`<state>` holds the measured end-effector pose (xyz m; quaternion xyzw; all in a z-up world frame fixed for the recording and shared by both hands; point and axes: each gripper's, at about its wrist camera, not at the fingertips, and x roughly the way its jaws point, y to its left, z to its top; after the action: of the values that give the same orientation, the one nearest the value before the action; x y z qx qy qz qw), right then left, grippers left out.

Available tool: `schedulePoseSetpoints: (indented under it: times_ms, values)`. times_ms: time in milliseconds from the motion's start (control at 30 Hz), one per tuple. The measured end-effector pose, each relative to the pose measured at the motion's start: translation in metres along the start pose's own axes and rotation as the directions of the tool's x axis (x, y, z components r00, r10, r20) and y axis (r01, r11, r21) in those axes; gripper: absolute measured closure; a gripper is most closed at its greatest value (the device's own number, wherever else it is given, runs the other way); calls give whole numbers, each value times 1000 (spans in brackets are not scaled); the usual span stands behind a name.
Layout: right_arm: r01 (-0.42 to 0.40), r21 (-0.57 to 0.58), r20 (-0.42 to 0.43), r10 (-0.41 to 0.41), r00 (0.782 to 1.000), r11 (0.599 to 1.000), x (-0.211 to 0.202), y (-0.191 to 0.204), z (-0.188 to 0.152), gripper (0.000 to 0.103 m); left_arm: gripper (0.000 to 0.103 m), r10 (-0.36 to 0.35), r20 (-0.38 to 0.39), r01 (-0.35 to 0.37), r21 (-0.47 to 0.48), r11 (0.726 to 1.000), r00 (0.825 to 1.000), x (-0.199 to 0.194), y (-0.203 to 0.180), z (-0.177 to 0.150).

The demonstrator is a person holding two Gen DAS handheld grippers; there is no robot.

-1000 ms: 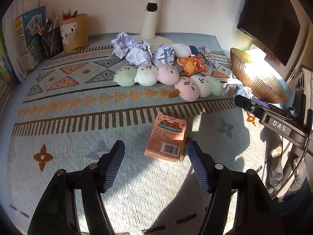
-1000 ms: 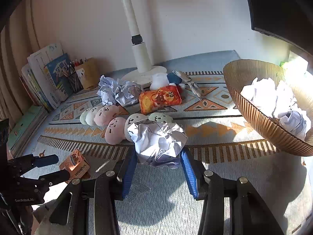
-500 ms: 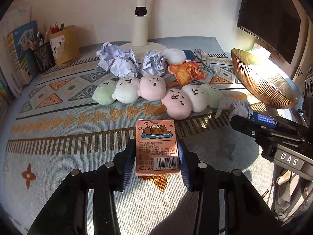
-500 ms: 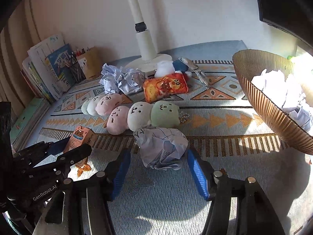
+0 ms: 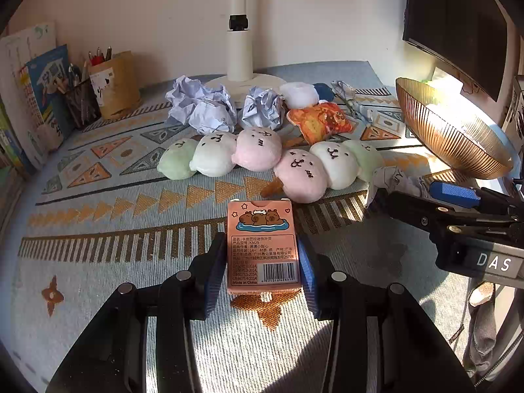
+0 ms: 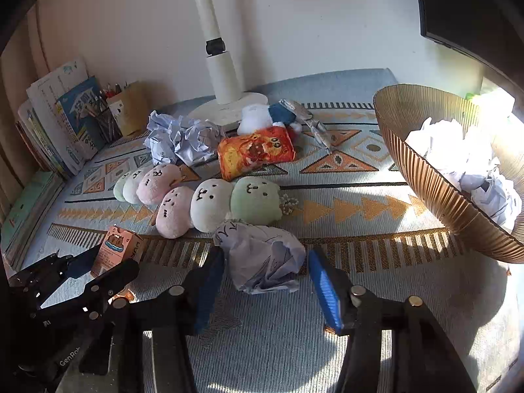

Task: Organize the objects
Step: 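Grasp and lift the pink box with the left gripper while the right gripper lifts the paper ball, then carry the box and paper ball over the gold bowl and open both grippers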

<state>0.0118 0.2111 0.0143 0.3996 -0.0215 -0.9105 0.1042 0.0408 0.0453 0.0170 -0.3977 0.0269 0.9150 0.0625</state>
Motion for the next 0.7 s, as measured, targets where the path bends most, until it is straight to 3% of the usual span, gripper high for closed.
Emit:
schedulePoseSetpoints:
  times_ms: [233, 433, 500, 567, 633, 700]
  values:
    - [-20, -8, 6, 20, 1000, 1000, -2, 0, -1, 56, 64, -3, -6, 3, 0, 1000, 1000, 1, 0, 0]
    - [-45, -24, 87, 47, 995, 999, -26, 2, -8, 56, 64, -2, -1, 2, -4, 1000, 1000, -1, 1, -1]
    - [-53, 9, 107, 52, 993, 999, -37, -5, -12, 56, 64, -39, -5, 39, -13, 999, 999, -6, 1, 2]
    - [-73, 77, 122, 63, 990, 994, -52, -20, -13, 56, 64, -127, 3, 127, -47, 991, 992, -16, 0, 10]
    - [-77, 135, 172, 54, 984, 988, -75, -41, -5, 56, 64, -156, 40, 157, -11, 988, 987, -30, -13, 26]
    - [-38, 190, 248, -10, 969, 981, -105, -67, 9, 56, 64, -177, 85, 173, 49, 984, 980, -41, -31, 46]
